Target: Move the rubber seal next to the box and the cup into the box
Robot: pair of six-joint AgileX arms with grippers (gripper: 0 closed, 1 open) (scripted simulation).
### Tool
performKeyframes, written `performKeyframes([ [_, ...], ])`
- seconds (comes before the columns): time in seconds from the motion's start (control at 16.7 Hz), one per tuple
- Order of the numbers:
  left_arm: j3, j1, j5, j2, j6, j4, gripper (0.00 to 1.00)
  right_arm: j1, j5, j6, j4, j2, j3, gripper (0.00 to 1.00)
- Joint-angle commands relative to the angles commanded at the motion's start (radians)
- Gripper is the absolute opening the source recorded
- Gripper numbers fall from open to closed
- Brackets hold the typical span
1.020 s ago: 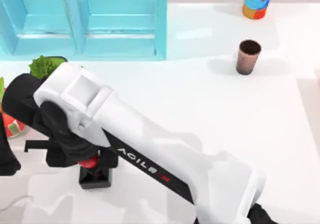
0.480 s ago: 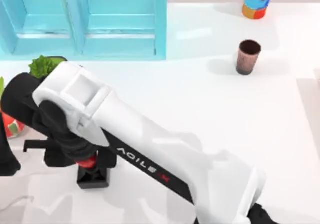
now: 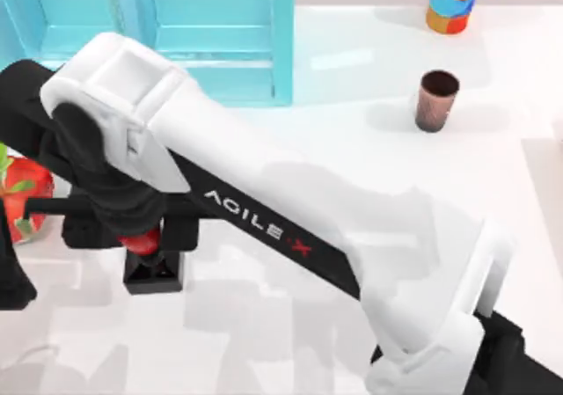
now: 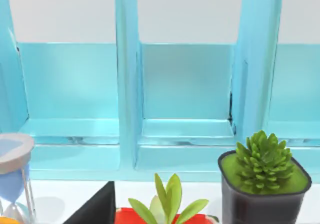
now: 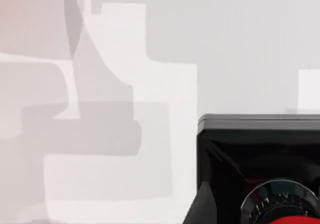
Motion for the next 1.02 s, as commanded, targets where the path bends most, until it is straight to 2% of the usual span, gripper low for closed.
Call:
performKeyframes([
  [0.42,0.000,0.000,0.000,0.000,0.000,0.000,1.00,-0.045,-0.012,-0.046,0.213,-0.411,-0.720,0.00],
  [0.6,0.000,0.000,0.000,0.000,0.000,0.000,1.00,-0.061,-0.017,-0.062,0.301,-0.573,-0.951,0.00],
  [0.78,0.000,0.000,0.000,0.000,0.000,0.000,1.00,-0.072,-0.021,-0.071,0.364,-0.685,-1.086,0.00],
  [1.02,0.000,0.000,0.000,0.000,0.000,0.000,1.00,-0.075,-0.022,-0.074,0.384,-0.722,-1.126,0.00],
])
